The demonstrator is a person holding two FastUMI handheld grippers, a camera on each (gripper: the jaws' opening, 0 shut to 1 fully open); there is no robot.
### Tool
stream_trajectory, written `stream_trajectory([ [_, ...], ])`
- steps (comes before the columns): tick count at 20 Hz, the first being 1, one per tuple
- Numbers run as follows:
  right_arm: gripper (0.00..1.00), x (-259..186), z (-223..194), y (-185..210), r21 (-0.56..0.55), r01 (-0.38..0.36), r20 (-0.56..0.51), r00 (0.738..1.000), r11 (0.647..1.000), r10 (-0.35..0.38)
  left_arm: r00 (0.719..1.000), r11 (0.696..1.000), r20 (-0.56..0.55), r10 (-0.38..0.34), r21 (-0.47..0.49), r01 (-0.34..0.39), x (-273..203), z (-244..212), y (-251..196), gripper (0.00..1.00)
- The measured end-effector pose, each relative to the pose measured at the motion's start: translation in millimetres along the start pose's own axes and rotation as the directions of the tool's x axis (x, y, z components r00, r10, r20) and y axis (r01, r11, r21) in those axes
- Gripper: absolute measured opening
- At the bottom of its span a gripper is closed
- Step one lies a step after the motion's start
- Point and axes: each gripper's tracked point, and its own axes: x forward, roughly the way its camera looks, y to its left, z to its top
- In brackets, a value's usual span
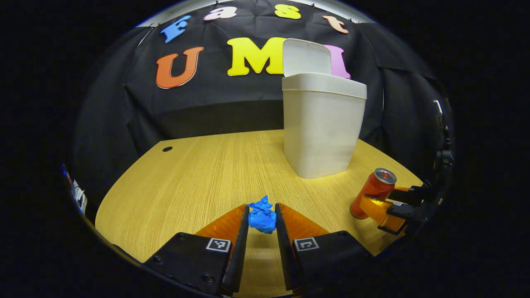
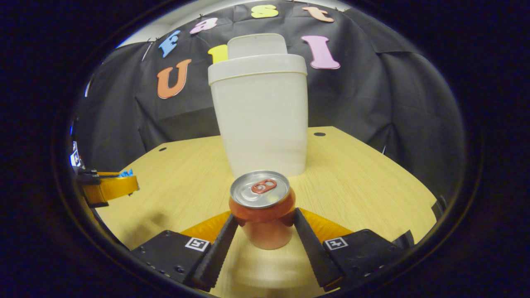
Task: Press the lid of the desktop garbage bin to open it, pick up the crumpled paper on the desktop and throw it into the bin, then pick up the pop can on the desktop and drop it into the bin, and finally close the garbage bin lid.
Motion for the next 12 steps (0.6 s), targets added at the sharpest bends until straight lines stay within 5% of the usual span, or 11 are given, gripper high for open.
stream_trajectory([
  [12,0.82,-54.0,95.4,1.5,-0.024,-0.025,0.203,0.979,0.999,0.029,0.975,0.995,0.202,0.094,-0.036,-0.089,-24.5,43.6,20.6,0.42],
])
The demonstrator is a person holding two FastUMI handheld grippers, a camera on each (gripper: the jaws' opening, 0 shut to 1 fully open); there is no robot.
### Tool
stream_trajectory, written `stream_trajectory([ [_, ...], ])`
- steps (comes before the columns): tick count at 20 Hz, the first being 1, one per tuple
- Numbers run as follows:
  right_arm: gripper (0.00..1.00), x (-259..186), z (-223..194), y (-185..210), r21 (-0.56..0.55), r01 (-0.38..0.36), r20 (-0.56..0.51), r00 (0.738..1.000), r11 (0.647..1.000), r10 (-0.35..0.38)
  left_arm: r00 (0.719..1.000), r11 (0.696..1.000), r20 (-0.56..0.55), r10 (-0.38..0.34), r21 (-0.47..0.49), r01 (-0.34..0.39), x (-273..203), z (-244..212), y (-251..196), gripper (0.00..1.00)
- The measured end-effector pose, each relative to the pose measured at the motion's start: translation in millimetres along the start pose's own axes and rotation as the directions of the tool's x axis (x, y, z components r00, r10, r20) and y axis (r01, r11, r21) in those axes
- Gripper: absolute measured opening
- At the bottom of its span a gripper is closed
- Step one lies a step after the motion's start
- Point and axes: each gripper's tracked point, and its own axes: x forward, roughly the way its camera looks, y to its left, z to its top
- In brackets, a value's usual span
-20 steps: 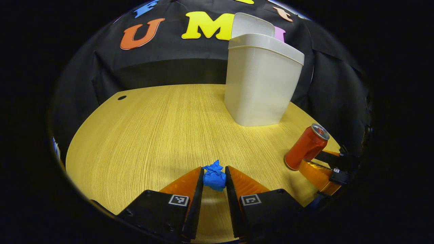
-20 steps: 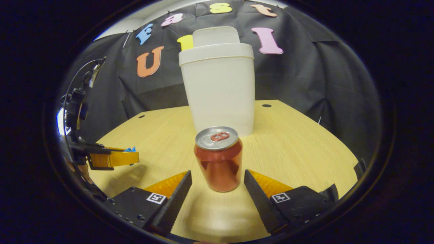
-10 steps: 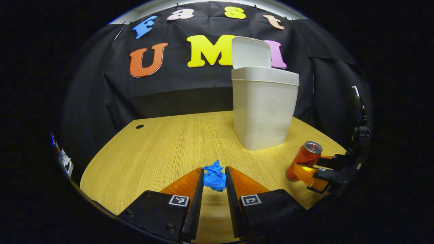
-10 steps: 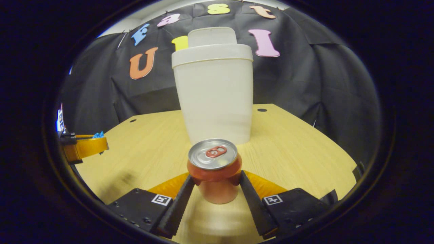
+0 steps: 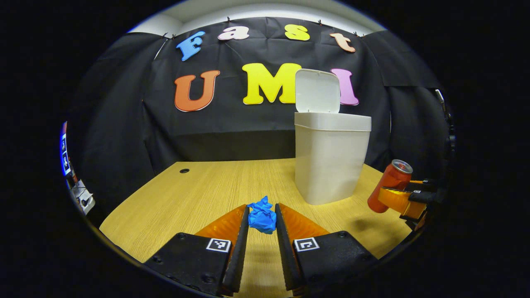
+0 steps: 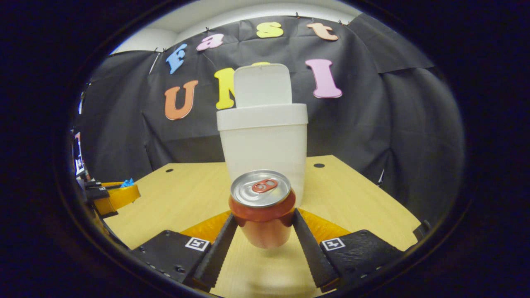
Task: Press the lid of the desktop garbage bin to open it, pick up the crumpled paper on the desktop and throw it into the bin, then pick up the pop can on the desktop and drop it into the bin, and finally close the garbage bin lid.
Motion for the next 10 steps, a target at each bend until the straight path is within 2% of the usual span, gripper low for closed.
stream_trajectory([
  [3,0.83,-7.9,33.6,-6.4,-0.020,0.015,0.066,0.998,1.000,-0.014,0.998,1.000,0.057,0.017,0.008,-0.017,-2.3,12.3,3.8,0.41],
  [8,0.82,-36.0,90.2,-6.9,-0.109,-0.002,0.196,0.980,0.994,0.024,0.993,0.998,0.101,0.065,-0.014,-0.064,-3.5,23.6,-4.3,0.41],
  [10,0.82,-46.2,106.1,-12.4,-0.111,-0.011,0.231,0.972,0.994,0.037,0.991,0.998,0.117,0.057,-0.028,-0.054,-5.9,33.0,-13.2,0.41],
])
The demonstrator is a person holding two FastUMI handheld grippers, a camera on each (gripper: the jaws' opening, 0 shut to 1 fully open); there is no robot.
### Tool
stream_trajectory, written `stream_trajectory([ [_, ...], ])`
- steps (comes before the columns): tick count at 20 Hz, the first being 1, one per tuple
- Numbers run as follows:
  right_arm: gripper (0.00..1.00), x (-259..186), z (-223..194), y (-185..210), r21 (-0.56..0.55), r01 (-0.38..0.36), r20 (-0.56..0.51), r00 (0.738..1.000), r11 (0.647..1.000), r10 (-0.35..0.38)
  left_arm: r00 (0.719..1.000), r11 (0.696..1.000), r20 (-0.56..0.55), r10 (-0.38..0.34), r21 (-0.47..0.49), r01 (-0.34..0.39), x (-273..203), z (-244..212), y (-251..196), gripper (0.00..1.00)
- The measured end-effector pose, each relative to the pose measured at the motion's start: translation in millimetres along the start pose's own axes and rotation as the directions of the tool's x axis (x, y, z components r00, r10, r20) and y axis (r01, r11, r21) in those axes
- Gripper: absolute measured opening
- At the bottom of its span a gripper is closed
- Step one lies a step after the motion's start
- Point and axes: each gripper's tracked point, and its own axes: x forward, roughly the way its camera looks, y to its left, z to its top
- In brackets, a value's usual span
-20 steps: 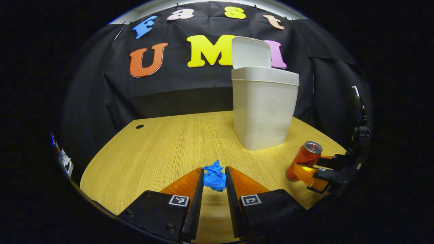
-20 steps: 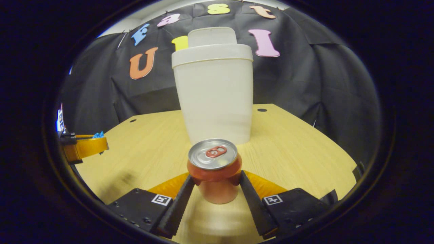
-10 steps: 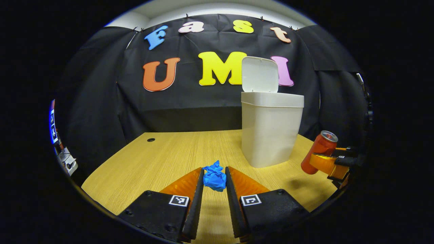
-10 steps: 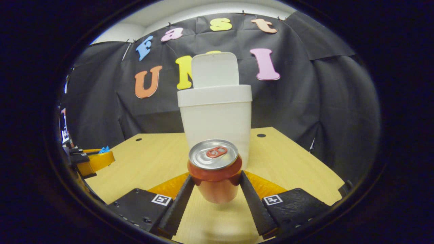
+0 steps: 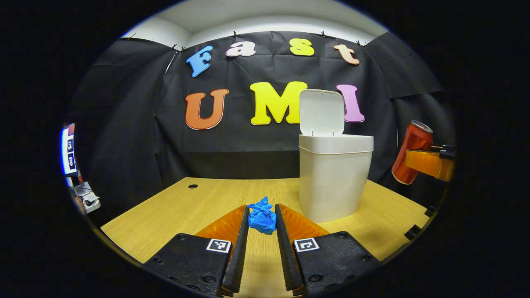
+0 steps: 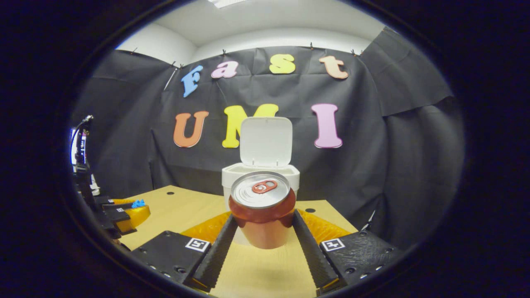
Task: Press the lid of the desktop garbage bin to open it, pick up the crumpled paper on the desktop and throw it into the bin, then pick up the pop can on the desktop and drop it into the bin, and finally close the garbage bin lid.
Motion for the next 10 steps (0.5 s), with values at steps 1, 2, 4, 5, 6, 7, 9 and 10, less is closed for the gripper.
stream_trajectory([
  [1,0.82,-1.9,3.4,-4.8,0.000,-0.003,0.006,1.000,1.000,0.003,1.000,1.000,0.010,-0.008,-0.013,0.009,-0.8,5.5,-7.9,0.41],
  [2,0.82,-4.6,3.8,-9.3,0.007,-0.008,0.009,1.000,1.000,0.008,1.000,1.000,0.021,-0.009,-0.015,0.009,-2.4,10.6,-11.4,0.41],
  [4,0.82,-9.2,-1.6,-15.3,0.034,-0.030,0.000,1.000,0.999,0.030,0.999,1.000,0.048,0.003,-0.004,-0.003,-4.6,23.1,-16.8,0.41],
  [5,0.82,-9.2,-6.5,-17.6,0.045,-0.043,-0.011,0.999,0.998,0.043,0.998,1.000,0.057,0.008,0.008,-0.008,-4.5,28.9,-19.5,0.41],
  [6,0.82,-8.2,-13.7,-20.4,0.052,-0.052,-0.027,0.998,0.997,0.054,0.998,1.000,0.055,0.008,0.020,-0.009,-4.4,31.3,-23.8,0.41],
  [7,0.82,-6.8,-20.2,-21.9,0.063,-0.063,-0.048,0.997,0.996,0.066,0.999,1.000,0.048,0.008,0.029,-0.010,-4.4,31.6,-27.4,0.41],
  [9,0.82,-5.0,-24.6,-20.1,0.094,-0.092,-0.065,0.993,0.991,0.099,0.999,0.999,0.043,0.020,0.047,-0.022,-7.3,35.3,-32.2,0.41],
  [10,0.82,-5.7,-25.0,-17.4,0.095,-0.109,-0.065,0.991,0.989,0.116,0.998,0.997,0.051,0.044,0.056,-0.046,-7.9,38.5,-29.5,0.41],
])
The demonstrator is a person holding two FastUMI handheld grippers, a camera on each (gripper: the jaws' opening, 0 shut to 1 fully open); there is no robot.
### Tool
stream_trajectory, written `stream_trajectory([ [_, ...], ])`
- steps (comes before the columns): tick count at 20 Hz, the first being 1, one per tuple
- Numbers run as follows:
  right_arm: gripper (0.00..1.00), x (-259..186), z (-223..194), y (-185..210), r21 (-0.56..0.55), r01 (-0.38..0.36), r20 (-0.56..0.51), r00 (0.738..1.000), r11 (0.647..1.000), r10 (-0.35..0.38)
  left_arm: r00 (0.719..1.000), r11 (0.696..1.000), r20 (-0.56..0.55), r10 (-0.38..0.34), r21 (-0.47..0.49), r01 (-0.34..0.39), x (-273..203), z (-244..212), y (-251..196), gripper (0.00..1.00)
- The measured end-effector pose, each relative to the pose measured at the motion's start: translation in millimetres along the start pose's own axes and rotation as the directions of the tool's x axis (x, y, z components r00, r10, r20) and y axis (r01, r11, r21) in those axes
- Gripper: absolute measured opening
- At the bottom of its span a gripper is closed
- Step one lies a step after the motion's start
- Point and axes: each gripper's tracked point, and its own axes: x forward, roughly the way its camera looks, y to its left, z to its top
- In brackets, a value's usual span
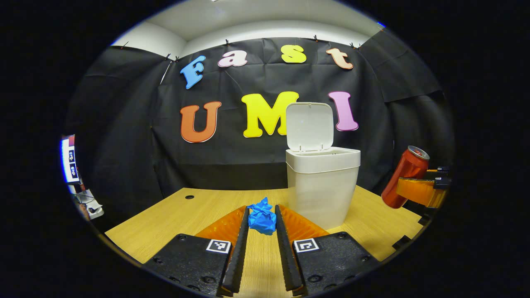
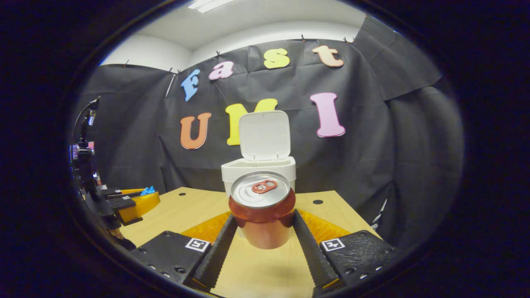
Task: Press the lid of the desktop garbage bin to open it, pick up the crumpled paper on the desktop and throw it into the bin, then pick up the pop can on the desktop and drop it into the bin, and finally close the garbage bin lid.
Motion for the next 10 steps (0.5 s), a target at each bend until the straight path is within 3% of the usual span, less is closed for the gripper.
stream_trajectory([
  [10,0.82,0.6,4.7,-27.2,0.023,-0.011,0.004,1.000,1.000,0.011,1.000,1.000,0.013,-0.001,-0.028,0.002,14.6,19.3,-36.8,0.41],
])
